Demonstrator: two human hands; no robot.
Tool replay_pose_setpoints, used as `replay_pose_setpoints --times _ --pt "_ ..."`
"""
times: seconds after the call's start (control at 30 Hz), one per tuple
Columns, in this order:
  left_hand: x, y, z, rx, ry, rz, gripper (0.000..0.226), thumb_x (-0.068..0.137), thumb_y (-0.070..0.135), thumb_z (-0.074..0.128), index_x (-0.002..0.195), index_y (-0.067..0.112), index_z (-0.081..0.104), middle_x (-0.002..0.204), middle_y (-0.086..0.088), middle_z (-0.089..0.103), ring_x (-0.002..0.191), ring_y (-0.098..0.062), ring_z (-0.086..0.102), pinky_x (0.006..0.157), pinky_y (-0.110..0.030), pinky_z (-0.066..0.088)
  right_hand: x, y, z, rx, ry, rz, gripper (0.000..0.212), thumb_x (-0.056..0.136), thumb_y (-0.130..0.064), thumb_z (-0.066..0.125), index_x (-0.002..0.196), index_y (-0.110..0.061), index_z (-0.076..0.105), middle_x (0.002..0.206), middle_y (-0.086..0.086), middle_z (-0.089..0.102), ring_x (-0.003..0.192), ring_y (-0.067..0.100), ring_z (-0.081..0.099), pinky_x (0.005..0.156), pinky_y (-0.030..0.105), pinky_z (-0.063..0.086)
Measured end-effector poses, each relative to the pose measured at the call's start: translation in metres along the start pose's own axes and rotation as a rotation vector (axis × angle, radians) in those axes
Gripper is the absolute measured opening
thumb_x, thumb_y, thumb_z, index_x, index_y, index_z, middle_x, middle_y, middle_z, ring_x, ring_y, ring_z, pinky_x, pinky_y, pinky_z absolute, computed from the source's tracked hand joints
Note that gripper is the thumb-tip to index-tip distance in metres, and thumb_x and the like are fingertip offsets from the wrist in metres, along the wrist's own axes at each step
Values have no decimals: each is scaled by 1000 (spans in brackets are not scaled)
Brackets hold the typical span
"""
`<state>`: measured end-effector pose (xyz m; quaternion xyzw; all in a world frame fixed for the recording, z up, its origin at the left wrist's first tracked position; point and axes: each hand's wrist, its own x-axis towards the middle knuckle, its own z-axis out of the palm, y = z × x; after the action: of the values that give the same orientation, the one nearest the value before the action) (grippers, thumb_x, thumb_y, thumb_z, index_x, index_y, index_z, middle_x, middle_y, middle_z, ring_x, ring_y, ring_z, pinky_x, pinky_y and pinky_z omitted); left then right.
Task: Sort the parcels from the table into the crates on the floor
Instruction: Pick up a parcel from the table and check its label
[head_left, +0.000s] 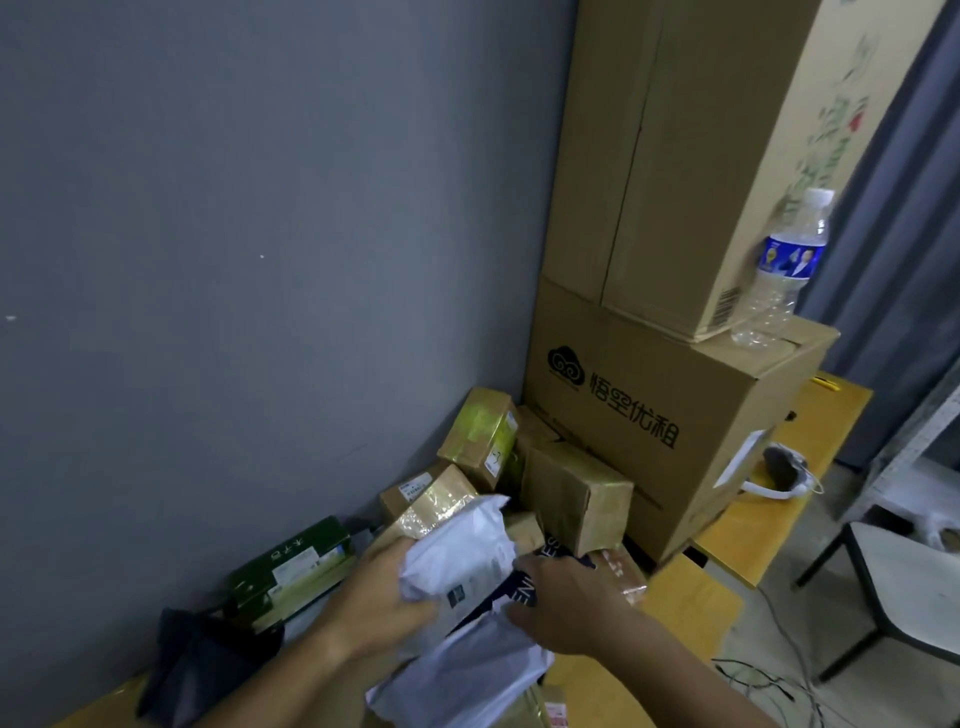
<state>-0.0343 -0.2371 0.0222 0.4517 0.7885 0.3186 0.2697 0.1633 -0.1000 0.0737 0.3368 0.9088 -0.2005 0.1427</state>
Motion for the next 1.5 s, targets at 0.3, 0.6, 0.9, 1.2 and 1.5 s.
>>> replay_pose_setpoints --times 0.3,0.6,0.9,1.2,1.5 --pt "-34 20 -58 -852 155 -186 18 78 10 64 94 1 66 94 -15 75 84 -29 73 77 -39 53 20 -37 -24 290 67 -62 86 87 -72 53 153 -20 39 152 1 50 134 22 52 105 34 44" --pt "-56 15 -71 -1362 117 -94 43 71 14 62 108 -6 56 122 -23 66 98 -38 69 74 -45 61 15 -85 -36 971 -23 -218 53 84 -56 71 126 -24 65 118 -6 74 107 16 72 98 42 57" --pt "-65 20 -80 -1169 122 87 61 77 21 73 134 8 59 132 -18 65 121 -39 62 98 -49 54 9 -90 -41 1126 105 -299 25 96 -34 67 115 -18 70 108 -2 78 100 18 75 88 37 61" --pt "-69 24 -85 -1151 236 72 39 85 6 66 125 2 64 122 -17 70 112 -35 68 91 -43 59 0 -102 -36 1115 220 -351 21 98 -35 63 113 -23 71 111 -4 76 101 11 73 83 32 62" --pt "-66 12 -73 -1163 221 70 44 82 17 79 122 4 68 121 -18 71 113 -38 67 95 -47 56 -10 -93 -27 1125 196 -352 28 93 -27 72 120 -26 71 114 -8 76 105 10 72 82 24 57"
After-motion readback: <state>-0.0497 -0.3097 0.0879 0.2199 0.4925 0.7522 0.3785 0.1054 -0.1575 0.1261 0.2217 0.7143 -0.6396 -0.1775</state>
